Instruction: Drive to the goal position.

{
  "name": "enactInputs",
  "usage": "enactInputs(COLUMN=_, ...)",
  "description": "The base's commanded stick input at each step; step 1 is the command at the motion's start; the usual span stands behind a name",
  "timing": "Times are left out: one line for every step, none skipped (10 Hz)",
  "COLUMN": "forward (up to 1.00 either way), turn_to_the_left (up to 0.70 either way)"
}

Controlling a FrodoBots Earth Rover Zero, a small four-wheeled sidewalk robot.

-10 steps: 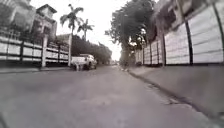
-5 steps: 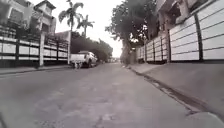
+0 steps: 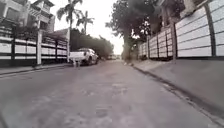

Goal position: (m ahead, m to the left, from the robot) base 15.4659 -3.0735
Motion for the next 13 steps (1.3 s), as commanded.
enactInputs(forward=1.00, turn_to_the_left=0.00)
enactInputs(forward=1.00, turn_to_the_left=-0.03)
enactInputs(forward=1.00, turn_to_the_left=-0.15)
enactInputs(forward=1.00, turn_to_the_left=-0.27)
enactInputs(forward=1.00, turn_to_the_left=-0.33)
enactInputs(forward=1.00, turn_to_the_left=-0.38)
enactInputs(forward=1.00, turn_to_the_left=-0.33)
enactInputs(forward=1.00, turn_to_the_left=-0.22)
enactInputs(forward=1.00, turn_to_the_left=-0.11)
enactInputs(forward=1.00, turn_to_the_left=0.00)
enactInputs(forward=1.00, turn_to_the_left=0.00)
enactInputs(forward=1.00, turn_to_the_left=0.00)
enactInputs(forward=1.00, turn_to_the_left=0.00)
